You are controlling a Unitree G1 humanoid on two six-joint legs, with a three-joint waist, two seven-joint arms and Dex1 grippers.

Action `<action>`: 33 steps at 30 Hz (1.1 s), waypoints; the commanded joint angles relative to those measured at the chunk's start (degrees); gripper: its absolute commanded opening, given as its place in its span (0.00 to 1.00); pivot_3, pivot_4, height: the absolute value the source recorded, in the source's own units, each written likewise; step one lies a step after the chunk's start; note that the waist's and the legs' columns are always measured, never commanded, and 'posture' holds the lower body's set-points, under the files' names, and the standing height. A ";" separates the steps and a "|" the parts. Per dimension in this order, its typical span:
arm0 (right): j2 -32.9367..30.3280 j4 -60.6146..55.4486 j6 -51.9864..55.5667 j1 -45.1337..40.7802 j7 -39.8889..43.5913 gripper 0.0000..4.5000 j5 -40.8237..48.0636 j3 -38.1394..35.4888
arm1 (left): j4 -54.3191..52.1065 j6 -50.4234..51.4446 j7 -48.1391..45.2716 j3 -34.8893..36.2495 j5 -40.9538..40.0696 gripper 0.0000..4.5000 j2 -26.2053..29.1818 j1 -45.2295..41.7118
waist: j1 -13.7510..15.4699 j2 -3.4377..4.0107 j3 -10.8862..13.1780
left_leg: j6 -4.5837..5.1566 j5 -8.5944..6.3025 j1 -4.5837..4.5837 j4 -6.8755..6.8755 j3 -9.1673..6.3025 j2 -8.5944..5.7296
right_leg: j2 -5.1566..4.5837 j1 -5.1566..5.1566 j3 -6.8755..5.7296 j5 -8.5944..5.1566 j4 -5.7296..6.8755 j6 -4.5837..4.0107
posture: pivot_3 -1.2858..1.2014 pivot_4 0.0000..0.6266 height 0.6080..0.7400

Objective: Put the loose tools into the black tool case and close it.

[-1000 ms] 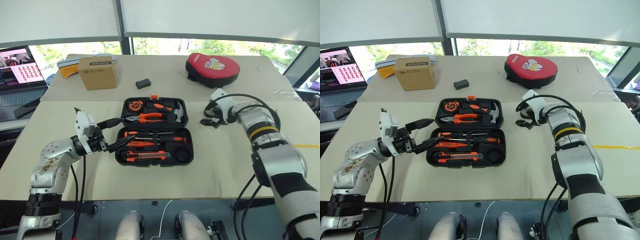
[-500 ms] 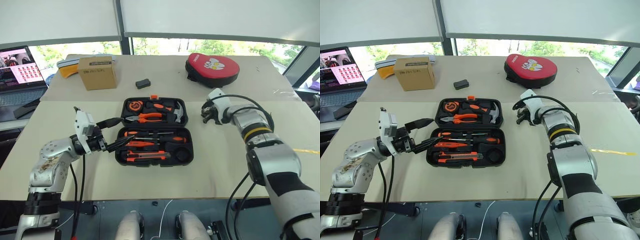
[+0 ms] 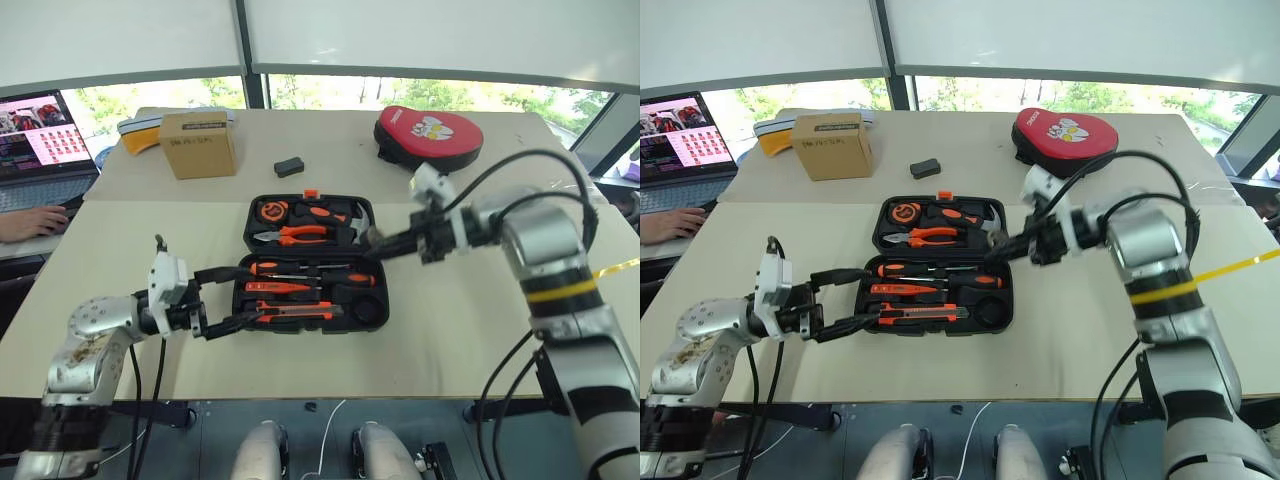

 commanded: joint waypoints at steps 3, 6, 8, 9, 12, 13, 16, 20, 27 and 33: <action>-2.36 -12.82 6.71 5.76 -5.98 0.01 2.24 2.90 | -2.95 -1.70 -1.09 -0.05 -0.15 1.00 0.42 2.94 | 0.25 -0.02 -0.01 | 0.00 0.00 0.03 0.04 -0.01 0.00 | 0.02 0.04 -0.02 0.00 -0.01 -0.01 | 0.52 0.24 1.00; -3.53 -13.78 6.53 7.44 -7.82 0.01 2.04 4.72 | -4.39 -0.42 -2.85 -0.93 -0.50 1.00 1.69 4.25 | 0.25 -0.03 0.00 | 0.00 0.00 0.02 0.06 0.00 -0.02 | 0.03 0.03 0.00 0.00 0.00 -0.01 | 0.52 0.24 1.00; -4.44 -12.99 4.65 8.22 -9.07 0.01 0.77 6.30 | -5.09 -0.25 -3.23 -1.18 -0.63 1.00 1.93 4.34 | 0.22 -0.03 0.00 | 0.00 0.00 0.02 0.07 0.01 -0.01 | 0.05 0.01 0.01 0.00 0.00 -0.01 | 0.52 0.24 1.00; -4.73 -12.63 3.93 8.41 -9.56 0.01 0.46 6.79 | -5.26 -0.30 -3.30 -1.24 -0.62 1.00 1.96 4.32 | 0.21 -0.03 -0.01 | 0.00 0.00 0.02 0.07 0.01 -0.01 | 0.06 0.02 0.00 0.00 0.00 -0.01 | 0.52 0.24 1.00; -5.58 -11.17 1.83 8.92 -10.33 0.01 -0.54 7.97 | -5.55 -0.38 -3.44 -1.47 -0.49 1.00 1.92 3.98 | 0.21 -0.03 0.00 | 0.00 0.00 0.03 0.07 0.01 -0.01 | 0.07 0.03 0.01 0.00 0.00 -0.01 | 0.52 0.24 1.00; -6.00 -10.80 1.18 8.96 -10.31 0.01 -0.92 8.52 | -5.61 -0.39 -3.41 -1.53 -0.48 1.00 1.87 3.89 | 0.21 -0.03 -0.01 | 0.00 0.00 0.03 0.07 0.02 -0.01 | 0.08 0.02 0.01 0.00 0.00 -0.01 | 0.52 0.24 1.00; -6.25 -10.48 1.43 8.63 -10.03 0.01 -0.74 9.70 | -5.81 -0.52 -3.06 -1.62 -0.45 1.00 1.68 3.72 | 0.21 -0.04 -0.01 | 0.01 0.00 0.03 0.08 0.02 -0.01 | 0.08 0.04 0.01 0.00 0.00 -0.01 | 0.52 0.24 1.00; -6.37 -10.98 3.19 8.19 -8.95 0.01 0.31 11.37 | -6.02 -0.56 -2.49 -1.46 -0.40 1.00 1.57 3.73 | 0.36 -0.05 -0.01 | 0.01 0.00 0.03 0.14 0.01 -0.01 | 0.08 0.07 -0.01 0.00 0.00 -0.01 | 0.52 0.24 1.00; -6.73 -10.64 3.52 7.16 -7.77 0.17 0.60 12.84 | -7.35 -0.18 -0.78 -1.08 -0.46 1.00 1.44 4.33 | 0.69 -0.05 -0.01 | 0.02 0.00 0.02 0.16 0.00 -0.01 | 0.07 0.06 -0.01 0.00 -0.01 -0.01 | 0.52 0.24 1.00; -8.93 -11.58 1.64 5.33 -4.31 0.59 1.97 11.76 | -8.97 0.37 1.36 -0.42 -0.46 1.00 1.56 5.43 | 0.69 -0.06 -0.01 | 0.03 -0.01 0.01 0.16 0.00 0.01 | 0.08 0.06 -0.01 0.00 -0.03 -0.01 | 0.52 0.24 1.00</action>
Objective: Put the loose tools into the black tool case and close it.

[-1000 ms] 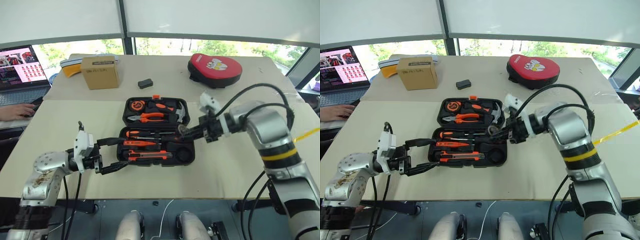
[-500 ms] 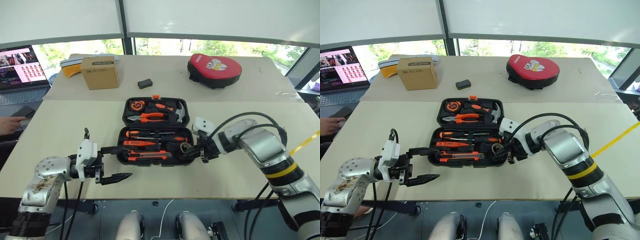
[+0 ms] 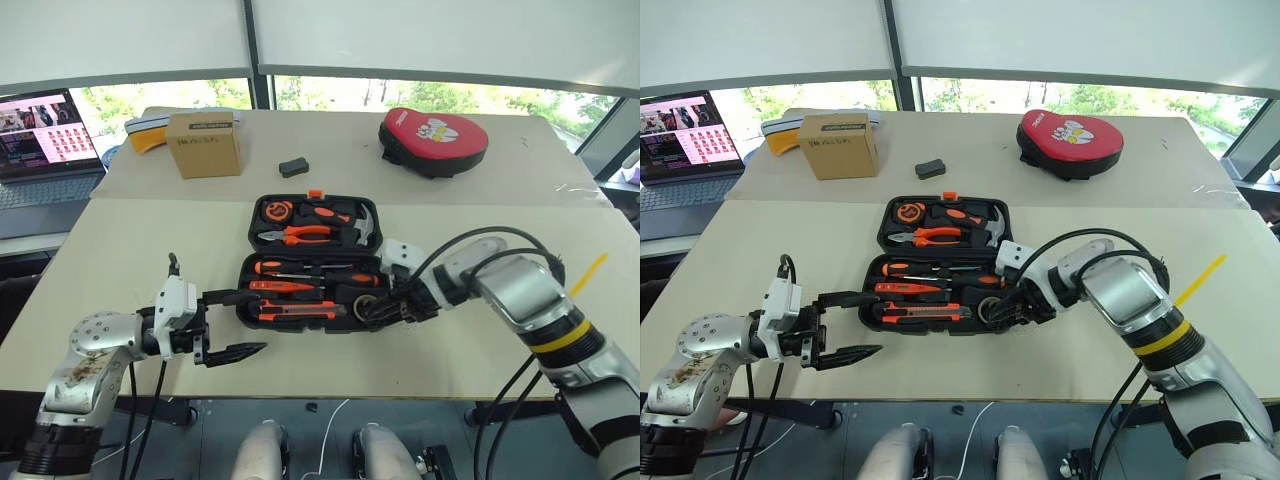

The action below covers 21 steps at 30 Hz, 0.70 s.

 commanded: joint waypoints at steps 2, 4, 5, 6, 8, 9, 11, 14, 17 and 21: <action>-2.78 -2.97 -1.92 -1.25 5.32 0.73 3.30 -1.78 | -2.58 0.12 2.41 1.73 -0.71 1.00 0.23 0.66 | -0.03 -0.01 0.01 | 0.00 0.00 0.00 0.00 -0.01 0.00 | 0.00 -0.02 0.02 0.00 0.02 0.00 | 0.52 0.24 1.00; -3.64 -2.69 -3.38 -0.96 8.24 0.89 6.53 -4.97 | -2.67 2.50 4.81 2.67 -1.65 1.00 0.32 0.05 | -0.03 -0.01 0.01 | 0.00 0.00 0.01 0.00 -0.03 0.01 | 0.00 0.00 0.01 0.00 0.02 0.00 | 0.52 0.24 1.00; -3.50 -1.75 -4.62 -0.66 8.84 0.89 8.20 -7.48 | -2.60 4.03 5.90 3.16 -2.29 1.00 0.50 -0.28 | -0.03 -0.02 0.01 | 0.00 0.00 0.01 0.00 -0.03 0.01 | 0.00 0.00 0.01 0.00 0.02 0.00 | 0.52 0.24 1.00; -3.39 -1.03 -5.54 -0.44 9.12 0.89 9.34 -9.17 | -2.58 5.13 6.63 3.50 -2.69 1.00 0.63 -0.50 | -0.02 -0.02 0.01 | 0.00 0.00 0.01 0.01 -0.04 0.01 | 0.00 0.01 0.01 0.00 0.02 0.00 | 0.52 0.24 1.00; -2.83 2.34 -10.06 0.18 8.53 0.90 9.96 -12.98 | -1.70 7.15 8.89 4.47 -2.75 0.94 0.82 -1.32 | -0.02 -0.04 0.01 | 0.00 0.00 0.02 0.01 -0.06 0.00 | 0.00 0.02 0.02 0.00 0.02 0.00 | 0.52 0.24 1.00; -2.74 4.20 -13.11 0.49 8.45 0.90 9.62 -14.30 | -1.11 8.09 10.00 4.87 -2.61 0.88 0.95 -1.87 | 0.00 -0.06 0.01 | 0.00 0.00 0.03 0.01 -0.07 0.01 | 0.01 0.04 0.01 0.00 0.02 0.00 | 0.52 0.24 1.00; -1.81 9.99 -20.95 1.04 7.31 0.90 8.33 -17.51 | 1.03 9.96 13.50 5.78 -1.67 0.77 0.95 -4.01 | 0.15 -0.08 0.01 | 0.00 0.00 0.04 0.02 -0.07 -0.01 | 0.00 0.05 0.00 0.00 0.02 0.00 | 0.52 0.24 1.00; 1.94 23.28 -36.75 0.89 -2.61 0.75 1.19 -19.74 | 8.07 13.25 22.58 5.69 1.73 0.52 -0.76 -11.29 | 0.44 -0.13 -0.01 | 0.00 0.00 0.15 0.03 0.01 -0.03 | 0.00 0.17 0.00 0.01 0.02 0.00 | 0.52 0.24 1.00; 5.65 33.40 -49.31 -0.07 -9.60 0.54 -4.99 -18.85 | 15.00 15.18 27.58 4.44 3.44 0.31 -3.58 -17.26 | 0.34 -0.18 0.01 | -0.03 0.02 0.15 0.11 0.20 -0.05 | 0.04 0.20 -0.05 0.02 0.04 -0.01 | 0.52 0.24 1.00; 10.06 45.01 -60.58 -2.13 -14.07 0.21 -10.90 -16.77 | 22.13 11.68 29.89 -0.24 9.23 0.00 -7.30 -22.86 | 0.07 -0.20 0.01 | -0.05 0.04 0.12 0.10 0.29 -0.08 | 0.03 0.15 0.01 0.03 0.05 0.01 | 0.52 0.24 1.00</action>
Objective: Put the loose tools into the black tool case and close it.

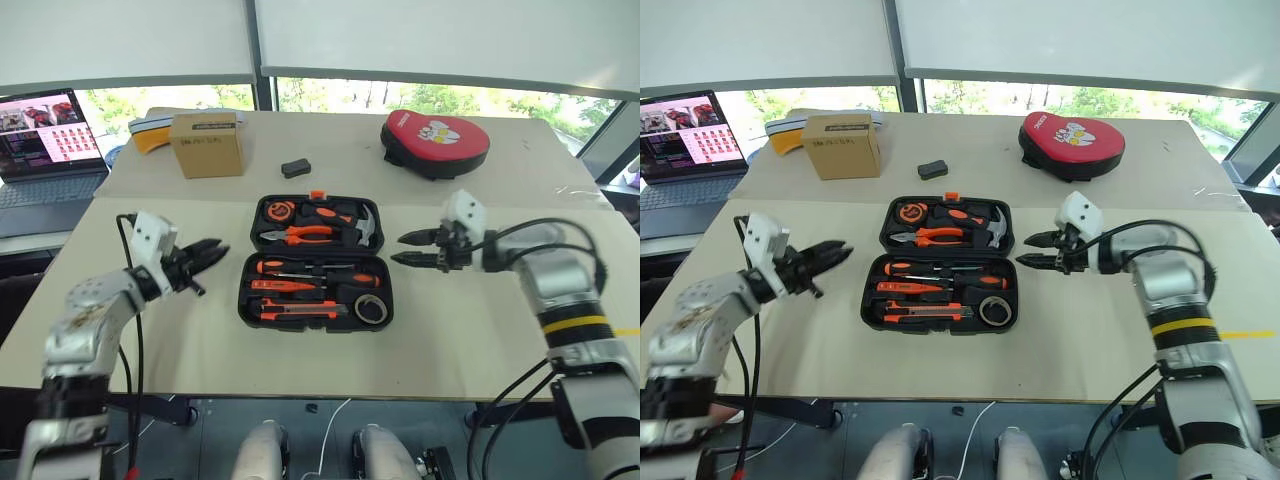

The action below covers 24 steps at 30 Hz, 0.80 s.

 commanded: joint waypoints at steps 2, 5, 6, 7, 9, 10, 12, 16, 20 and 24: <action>3.20 9.35 -10.61 -3.62 -3.13 0.06 -4.75 0.94 | 3.44 -1.68 0.05 -4.69 4.39 0.00 -2.03 -3.46 | -0.47 0.00 0.00 | -0.06 0.04 -0.12 0.00 0.04 0.01 | 0.00 -0.11 0.02 0.00 0.00 0.00 | 0.52 0.24 1.00; 5.50 12.10 -12.67 -4.55 -2.94 0.01 -5.84 1.35 | 5.83 -2.45 -0.85 -6.62 6.46 0.00 -2.14 -4.48 | -1.06 0.00 0.00 | -0.10 0.06 -0.15 0.01 0.04 0.03 | 0.01 -0.14 0.02 0.00 0.02 0.00 | 0.52 0.24 1.00; 6.09 12.43 -13.04 -4.71 -2.63 0.01 -5.87 1.27 | 6.46 -2.57 -1.28 -7.23 7.05 0.00 -2.09 -4.70 | -1.07 0.00 0.00 | -0.12 0.07 -0.14 0.00 0.02 0.04 | 0.03 -0.13 0.00 0.00 0.02 0.00 | 0.52 0.24 1.00; 6.46 12.71 -13.32 -4.84 -2.41 0.01 -5.93 1.12 | 6.83 -2.66 -1.68 -7.57 7.45 0.00 -2.08 -4.84 | -1.08 0.00 0.00 | -0.12 0.07 -0.14 0.00 0.01 0.04 | 0.02 -0.12 0.00 0.00 0.04 0.00 | 0.52 0.24 1.00; 7.17 12.32 -13.68 -4.70 -1.87 0.01 -5.66 0.69 | 8.67 -3.66 -2.33 -7.69 7.71 0.00 -2.83 -5.67 | -1.09 0.00 0.00 | -0.12 0.07 -0.14 0.00 0.01 0.04 | 0.01 -0.11 -0.01 0.00 0.04 0.00 | 0.52 0.24 1.00; 7.32 11.46 -13.94 -4.10 -0.79 0.01 -5.13 0.53 | 9.44 -5.05 -3.39 -7.91 7.52 0.00 -3.65 -6.08 | -1.09 0.00 0.00 | -0.11 0.06 -0.14 0.00 0.03 0.03 | -0.01 -0.11 0.00 0.00 0.03 0.00 | 0.52 0.24 1.00; 7.23 8.93 -13.73 -2.32 1.44 0.01 -4.00 0.39 | 10.04 -5.85 -5.40 -8.63 7.02 0.00 -4.83 -6.43 | -0.94 0.00 0.00 | -0.10 0.06 -0.14 0.00 0.02 0.03 | -0.02 -0.09 -0.04 0.00 0.03 0.00 | 0.52 0.24 1.00; 5.99 1.23 -10.96 2.53 3.98 0.01 -2.36 -0.11 | 7.16 -5.31 -9.32 -10.93 7.68 0.00 -4.29 -4.78 | -0.66 0.00 0.00 | -0.07 0.04 -0.18 0.00 0.01 0.04 | -0.02 -0.09 -0.07 0.00 0.01 0.00 | 0.52 0.24 1.00; 3.37 -6.81 -8.65 6.97 3.55 0.01 -2.72 -0.82 | 0.33 -0.94 -7.74 -10.43 7.10 0.00 -3.50 -2.50 | -0.69 0.00 0.00 | -0.04 0.02 -0.18 0.00 0.02 0.04 | -0.03 -0.09 -0.04 0.00 0.02 0.01 | 0.52 0.24 1.00; 0.87 -10.79 -6.13 10.10 3.43 0.01 -2.29 -1.99 | -8.56 5.24 -8.15 -10.09 5.08 0.00 -2.04 1.86 | -0.58 0.00 0.00 | -0.02 0.01 -0.20 0.01 -0.08 0.04 | -0.04 -0.10 -0.03 0.00 -0.01 0.01 | 0.52 0.24 1.00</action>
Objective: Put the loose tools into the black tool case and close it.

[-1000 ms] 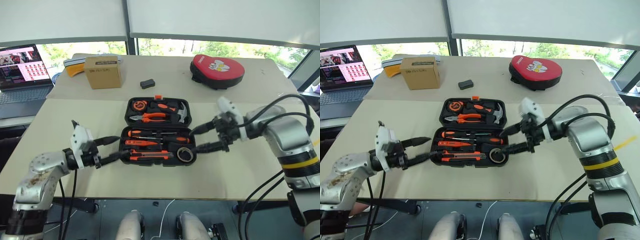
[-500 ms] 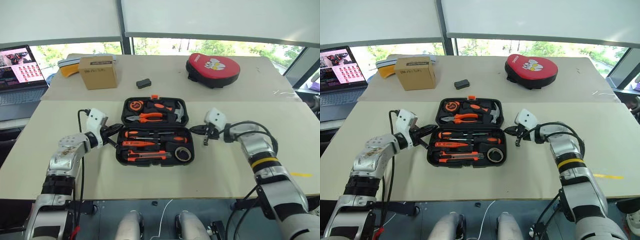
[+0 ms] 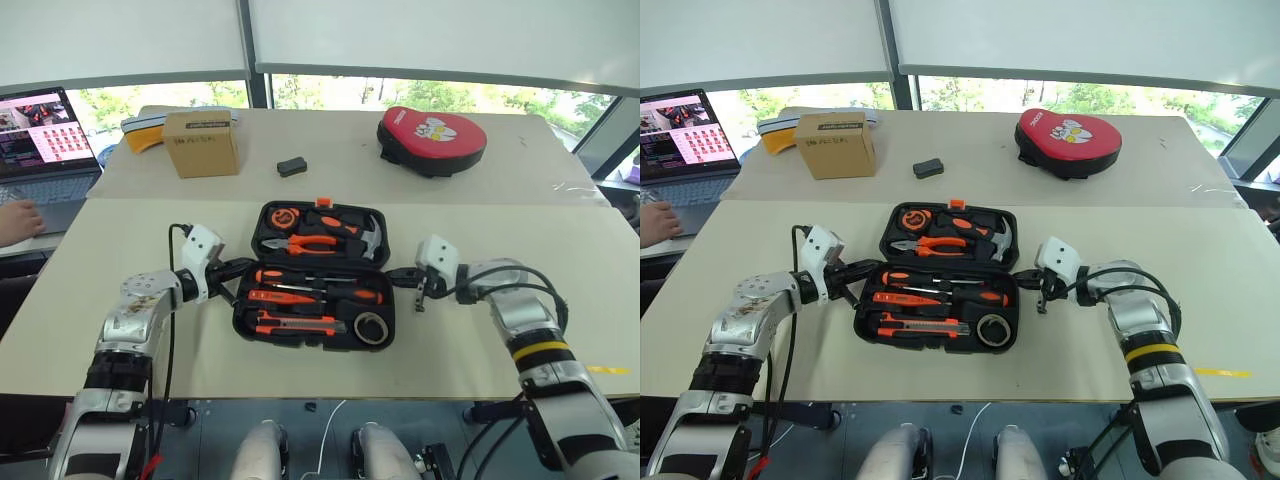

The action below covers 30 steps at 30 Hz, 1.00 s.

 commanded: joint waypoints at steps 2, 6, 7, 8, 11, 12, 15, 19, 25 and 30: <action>-2.27 -6.35 3.42 1.98 1.08 0.01 1.95 -1.32 | -10.84 4.47 -1.24 -0.76 -3.04 0.00 0.57 3.64 | 0.13 0.00 0.00 | 0.01 -0.01 0.02 0.00 -0.06 -0.01 | -0.01 0.02 0.02 0.00 0.00 0.00 | 0.52 0.24 1.00; -2.84 -8.87 6.03 3.28 0.81 0.01 4.02 -3.00 | -12.03 5.20 -0.55 0.91 -3.50 0.00 1.26 5.14 | 0.24 0.00 0.00 | 0.02 -0.01 0.03 0.00 -0.07 -0.01 | 0.00 0.01 0.02 0.00 0.02 0.00 | 0.52 0.24 1.00; -3.61 -9.45 9.31 3.50 1.36 0.01 4.61 -3.13 | -11.66 4.91 -0.43 1.81 -3.92 0.00 1.29 4.97 | 0.25 0.00 0.00 | 0.01 -0.01 0.03 0.00 -0.07 -0.01 | 0.01 0.01 0.02 0.00 0.02 0.00 | 0.52 0.24 1.00; -4.23 -9.77 11.37 3.57 1.59 0.01 5.01 -3.35 | -11.17 5.36 0.05 3.05 -4.69 0.00 1.17 4.55 | 0.25 0.00 0.00 | 0.01 -0.01 0.03 0.00 -0.07 -0.01 | 0.01 0.02 0.01 0.00 0.03 0.00 | 0.52 0.24 1.00; -5.48 -11.62 18.66 2.87 1.48 0.13 8.64 -6.21 | -10.78 9.69 0.55 5.23 -6.06 0.06 3.54 3.04 | 0.24 0.00 0.00 | 0.01 -0.01 0.03 0.03 -0.12 0.00 | 0.01 0.01 0.02 0.00 0.03 0.00 | 0.52 0.24 1.00; -6.12 -12.74 20.99 2.77 1.88 0.17 9.80 -6.85 | -10.93 12.89 1.29 5.32 -5.95 0.11 4.87 2.43 | 0.24 -0.01 0.00 | 0.02 -0.01 0.03 0.03 -0.16 0.00 | 0.01 0.01 0.02 0.00 0.04 0.00 | 0.52 0.24 1.00; -7.97 -17.78 38.26 0.85 0.74 0.42 16.87 -9.93 | -12.60 23.00 0.32 7.48 -10.18 0.32 9.08 0.12 | 0.19 0.00 0.00 | 0.02 -0.01 0.03 0.04 -0.23 0.00 | 0.03 0.00 0.01 0.00 0.06 0.00 | 0.52 0.24 1.00; -11.05 -21.97 61.13 -4.90 -4.32 0.74 19.55 -8.67 | -11.57 32.35 2.61 7.81 -12.15 0.68 11.37 -4.94 | 0.11 -0.01 0.01 | 0.02 -0.01 0.04 0.06 -0.33 0.00 | 0.02 -0.01 0.02 0.00 0.12 0.00 | 0.52 0.24 1.00; -10.14 -16.39 76.55 -16.34 -8.97 1.00 17.97 -1.47 | -4.08 47.71 12.07 8.76 -13.66 1.00 4.81 -16.28 | 0.34 -0.03 0.02 | 0.03 -0.01 0.04 0.13 -0.33 -0.06 | 0.04 0.03 0.00 0.00 0.14 0.00 | 0.52 0.24 1.00; -5.97 -7.54 74.16 -22.61 -13.41 1.00 14.08 2.83 | -0.31 46.04 13.70 4.04 -11.10 1.00 2.70 -19.38 | 0.07 -0.05 0.02 | 0.03 -0.01 -0.07 0.19 -0.26 -0.08 | 0.05 -0.07 0.02 0.00 0.17 0.00 | 0.52 0.24 1.00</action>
